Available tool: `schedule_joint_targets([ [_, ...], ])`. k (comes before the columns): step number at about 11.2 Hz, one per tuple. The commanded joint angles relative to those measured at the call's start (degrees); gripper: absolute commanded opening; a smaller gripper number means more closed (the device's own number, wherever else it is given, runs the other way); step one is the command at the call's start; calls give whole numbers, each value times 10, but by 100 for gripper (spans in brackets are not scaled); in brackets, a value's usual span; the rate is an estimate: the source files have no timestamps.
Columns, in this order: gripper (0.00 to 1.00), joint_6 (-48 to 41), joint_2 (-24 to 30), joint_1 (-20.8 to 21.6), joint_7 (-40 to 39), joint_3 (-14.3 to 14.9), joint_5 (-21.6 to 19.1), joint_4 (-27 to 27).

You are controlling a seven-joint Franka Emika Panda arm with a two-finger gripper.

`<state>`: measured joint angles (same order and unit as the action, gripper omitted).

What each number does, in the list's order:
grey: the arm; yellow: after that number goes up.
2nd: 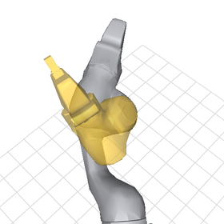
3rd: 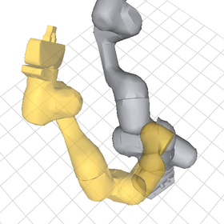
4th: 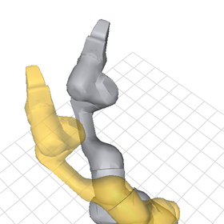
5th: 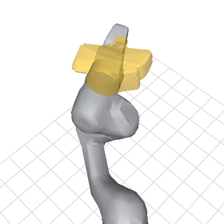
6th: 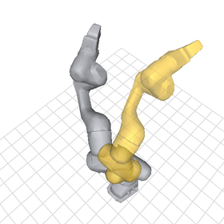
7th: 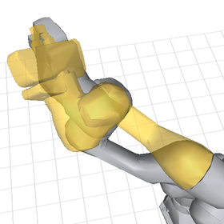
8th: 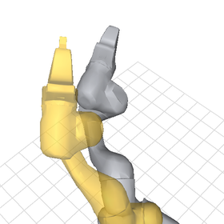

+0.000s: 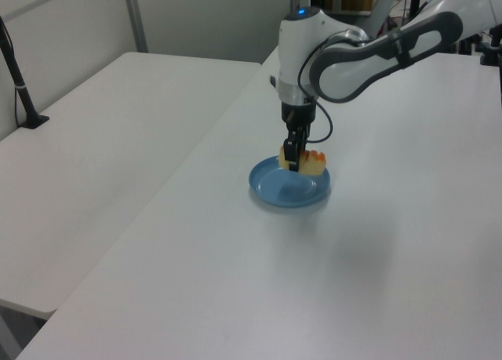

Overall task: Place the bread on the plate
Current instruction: 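Carry the held bread roll over the blue plate and lower it, then open the gripper to release the roll and raise it away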

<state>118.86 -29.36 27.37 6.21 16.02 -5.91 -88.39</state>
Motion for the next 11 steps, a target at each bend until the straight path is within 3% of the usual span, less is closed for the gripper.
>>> schedule_joint_targets([
  [1, 78, -4, -11, -5, 20, -8, -9, 16],
  [2, 100, 1, -18, -6, 27, -8, -7, 16],
  [4, 100, -1, -11, -6, 27, -10, -2, 16],
  [6, 100, -49, 61, -24, 52, -14, 7, 4],
  [8, 100, -142, 155, -108, 50, -49, 27, 2],
  [10, 100, -187, 210, -232, 50, -128, 48, -3],
  [11, 100, -205, 222, -257, 48, -140, 67, -8],
])
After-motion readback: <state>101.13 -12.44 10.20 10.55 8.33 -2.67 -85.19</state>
